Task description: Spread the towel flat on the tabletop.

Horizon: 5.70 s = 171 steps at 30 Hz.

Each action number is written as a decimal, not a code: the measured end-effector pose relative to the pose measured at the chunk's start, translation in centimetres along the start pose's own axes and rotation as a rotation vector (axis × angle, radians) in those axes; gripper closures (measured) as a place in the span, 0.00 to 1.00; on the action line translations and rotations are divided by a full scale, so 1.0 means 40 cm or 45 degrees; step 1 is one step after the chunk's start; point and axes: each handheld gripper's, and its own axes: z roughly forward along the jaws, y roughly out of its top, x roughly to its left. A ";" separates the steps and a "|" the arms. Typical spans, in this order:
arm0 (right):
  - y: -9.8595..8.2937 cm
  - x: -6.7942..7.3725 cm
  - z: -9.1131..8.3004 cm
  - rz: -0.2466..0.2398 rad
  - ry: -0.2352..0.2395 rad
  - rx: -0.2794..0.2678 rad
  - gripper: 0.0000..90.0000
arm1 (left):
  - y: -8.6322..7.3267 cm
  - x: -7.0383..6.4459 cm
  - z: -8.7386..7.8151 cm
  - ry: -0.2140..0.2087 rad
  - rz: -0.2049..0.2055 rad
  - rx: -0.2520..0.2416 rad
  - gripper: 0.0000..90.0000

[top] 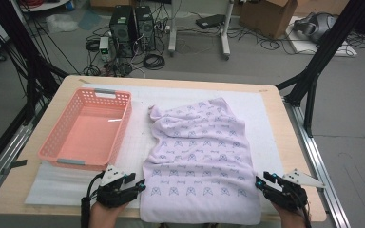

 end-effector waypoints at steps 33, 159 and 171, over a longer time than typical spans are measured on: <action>-0.091 0.062 -0.122 -0.125 0.219 0.212 0.97 | -0.085 -0.088 -0.139 -0.069 0.144 0.042 0.98; 0.057 0.053 0.108 -0.150 -0.032 0.086 0.76 | 0.021 -0.027 -0.020 -0.098 0.152 -0.143 0.58; 0.103 -0.021 0.204 -0.115 -0.125 0.174 0.95 | 0.060 0.019 0.022 -0.097 0.123 -0.125 0.58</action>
